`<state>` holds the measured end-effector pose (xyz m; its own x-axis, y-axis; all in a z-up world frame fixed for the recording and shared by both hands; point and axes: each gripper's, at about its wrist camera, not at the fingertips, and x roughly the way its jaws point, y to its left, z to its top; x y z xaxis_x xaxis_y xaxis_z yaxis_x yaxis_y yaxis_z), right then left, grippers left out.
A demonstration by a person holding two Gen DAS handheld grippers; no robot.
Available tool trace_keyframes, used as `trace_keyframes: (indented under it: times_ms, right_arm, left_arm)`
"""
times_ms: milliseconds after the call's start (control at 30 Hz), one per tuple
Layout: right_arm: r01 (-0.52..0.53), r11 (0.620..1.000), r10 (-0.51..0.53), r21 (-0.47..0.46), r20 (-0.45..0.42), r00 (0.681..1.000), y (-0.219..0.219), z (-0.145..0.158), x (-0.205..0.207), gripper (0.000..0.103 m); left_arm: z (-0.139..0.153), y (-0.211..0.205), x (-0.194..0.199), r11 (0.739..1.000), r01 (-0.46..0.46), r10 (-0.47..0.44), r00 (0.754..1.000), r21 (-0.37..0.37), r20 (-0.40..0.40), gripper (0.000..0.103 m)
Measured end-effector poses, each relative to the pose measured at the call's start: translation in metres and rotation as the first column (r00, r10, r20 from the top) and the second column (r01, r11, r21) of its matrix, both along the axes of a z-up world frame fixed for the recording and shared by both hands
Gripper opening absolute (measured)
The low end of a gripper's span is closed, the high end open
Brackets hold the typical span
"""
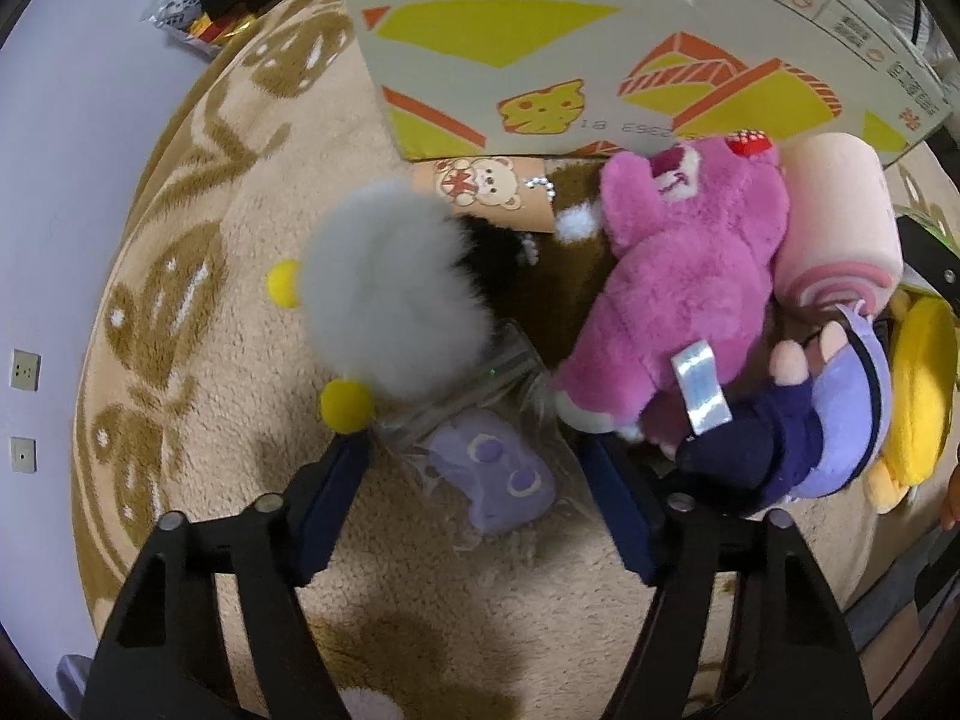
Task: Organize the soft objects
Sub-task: 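Lower the left tool onto the clear bag while the right tool reaches the green tissue pack, then grasp the clear bag with the left tool while the right tool grasps the green tissue pack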
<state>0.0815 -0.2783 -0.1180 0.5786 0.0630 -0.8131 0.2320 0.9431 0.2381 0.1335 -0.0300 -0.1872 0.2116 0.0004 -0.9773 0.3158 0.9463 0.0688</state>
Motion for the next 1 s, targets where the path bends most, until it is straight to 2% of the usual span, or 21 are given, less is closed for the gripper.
trace_keyframes:
  times_ms: [100, 167, 267, 367, 767, 1000]
  right_arm:
    - [-0.002, 1.0, 0.002, 0.005, 0.002, 1.0, -0.001, -0.001, 0.001, 0.095]
    - [-0.004, 1.0, 0.004, 0.0, 0.001, 1.0, -0.001, -0.001, 0.002, 0.095]
    - [-0.002, 1.0, 0.002, 0.005, -0.001, 1.0, -0.001, -0.002, 0.003, 0.095]
    - [-0.004, 1.0, 0.004, 0.012, 0.007, 1.0, -0.001, -0.002, 0.006, 0.09]
    - [-0.003, 1.0, 0.003, 0.005, 0.014, 1.0, -0.001, -0.002, 0.008, 0.088]
    - [0.011, 1.0, -0.011, 0.009, 0.027, 1.0, -0.004, 0.001, 0.003, 0.088]
  left_arm:
    - [0.002, -0.009, -0.004, 1.0, 0.02, -0.02, 1.0, -0.002, 0.007, 0.059]
    - [0.004, -0.01, -0.006, 0.999, 0.033, -0.033, 0.999, -0.021, 0.007, 0.047]
    - [0.007, -0.01, -0.009, 0.998, 0.05, -0.05, 0.999, -0.031, 0.008, 0.042]
    - [0.009, -0.012, -0.009, 0.998, 0.049, -0.049, 0.999, -0.037, 0.007, 0.041]
    - [0.019, -0.005, -0.016, 0.998, 0.051, -0.05, 0.999, -0.045, 0.02, 0.036]
    - [0.033, 0.003, -0.019, 0.998, 0.003, 0.001, 0.998, -0.062, 0.064, 0.036]
